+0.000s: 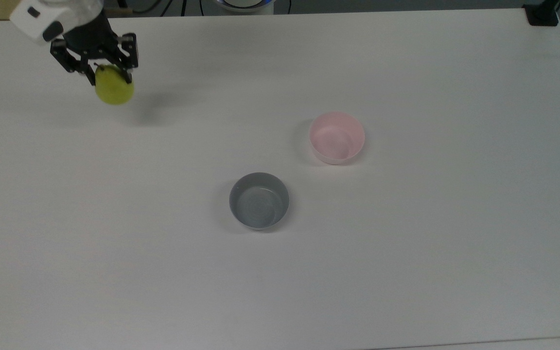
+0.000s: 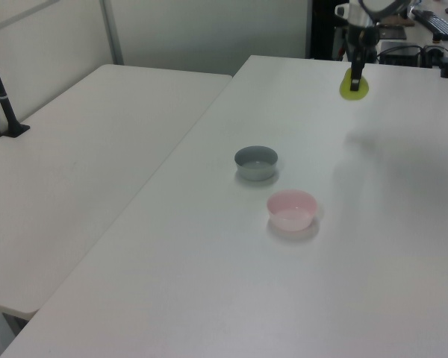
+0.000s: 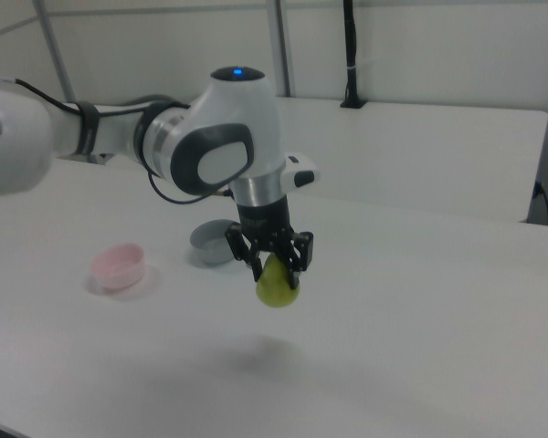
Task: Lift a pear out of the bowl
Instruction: 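Carry the held pear away from the bowls across the table, then lower the pear onto the table and open the gripper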
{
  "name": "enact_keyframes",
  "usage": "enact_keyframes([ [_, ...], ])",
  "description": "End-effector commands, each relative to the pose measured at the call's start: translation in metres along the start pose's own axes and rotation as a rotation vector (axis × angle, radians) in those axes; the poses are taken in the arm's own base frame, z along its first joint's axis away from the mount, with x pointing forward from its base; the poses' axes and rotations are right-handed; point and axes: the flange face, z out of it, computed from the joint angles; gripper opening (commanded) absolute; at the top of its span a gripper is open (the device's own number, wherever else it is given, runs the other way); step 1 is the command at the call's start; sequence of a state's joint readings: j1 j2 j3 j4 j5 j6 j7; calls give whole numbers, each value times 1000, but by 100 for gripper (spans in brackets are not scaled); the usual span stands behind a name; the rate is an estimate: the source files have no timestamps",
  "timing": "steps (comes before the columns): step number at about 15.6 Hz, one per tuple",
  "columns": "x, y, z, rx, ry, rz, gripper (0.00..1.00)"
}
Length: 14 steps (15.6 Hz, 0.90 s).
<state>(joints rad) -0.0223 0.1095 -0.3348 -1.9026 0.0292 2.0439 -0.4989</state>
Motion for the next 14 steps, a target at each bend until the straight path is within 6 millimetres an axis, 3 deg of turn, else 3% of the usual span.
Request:
enact_keyframes([
  [1, 7, -1, 26, -15, 27, 11, 0],
  [8, 25, -7, 82, -41, 1, -9, 0],
  [12, 30, -11, 102, -47, -13, -13, 1],
  [14, 31, -10, 107, -45, -16, -9, 6],
])
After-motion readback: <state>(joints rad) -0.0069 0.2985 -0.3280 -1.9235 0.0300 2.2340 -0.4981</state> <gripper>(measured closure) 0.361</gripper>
